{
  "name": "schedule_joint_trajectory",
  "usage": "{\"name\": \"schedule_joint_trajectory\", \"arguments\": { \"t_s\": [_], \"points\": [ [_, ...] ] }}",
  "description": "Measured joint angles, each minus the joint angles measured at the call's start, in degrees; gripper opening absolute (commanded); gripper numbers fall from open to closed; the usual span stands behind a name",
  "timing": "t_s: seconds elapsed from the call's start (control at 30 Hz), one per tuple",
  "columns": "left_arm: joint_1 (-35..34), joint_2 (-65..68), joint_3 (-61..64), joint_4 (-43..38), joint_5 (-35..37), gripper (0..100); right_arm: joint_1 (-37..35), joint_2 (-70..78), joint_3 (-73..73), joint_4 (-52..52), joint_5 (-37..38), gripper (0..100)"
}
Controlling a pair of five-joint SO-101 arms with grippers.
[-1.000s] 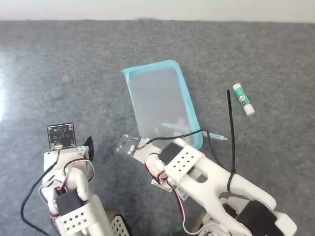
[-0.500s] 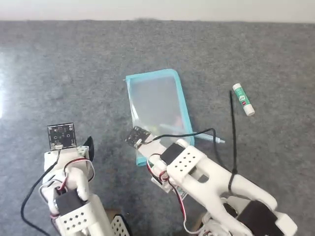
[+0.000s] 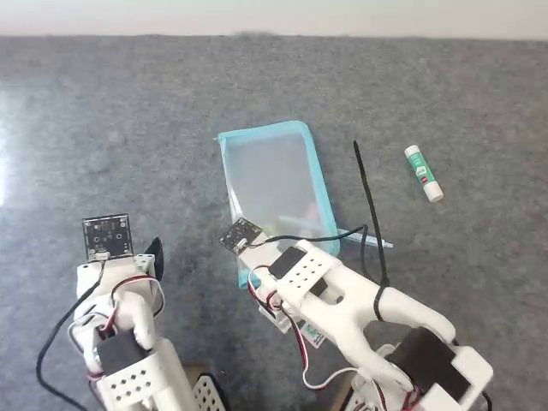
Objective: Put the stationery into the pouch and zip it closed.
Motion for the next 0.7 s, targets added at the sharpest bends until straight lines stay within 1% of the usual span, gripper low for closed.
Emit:
{"name": "schedule_joint_trajectory", "arguments": {
  "t_s": [0.1,0.23,0.4,0.53,0.7],
  "points": [
    [0.0,0.0,0.0,0.0,0.0,28,0.8,-0.3,-0.4,-0.3,0.0,1.3],
    [0.0,0.0,0.0,0.0,0.0,28,3.2,-1.5,-0.4,-0.7,-0.1,1.3],
    [1.4,0.0,0.0,0.0,0.0,28,7.3,-7.6,-0.4,-0.5,0.4,0.9],
    [1.6,0.0,0.0,0.0,0.0,29,10.9,-15.1,-0.4,1.5,8.3,0.8],
    [1.6,0.0,0.0,0.0,-0.4,29,13.8,-22.9,-0.4,6.1,10.9,0.8]
  ]
}}
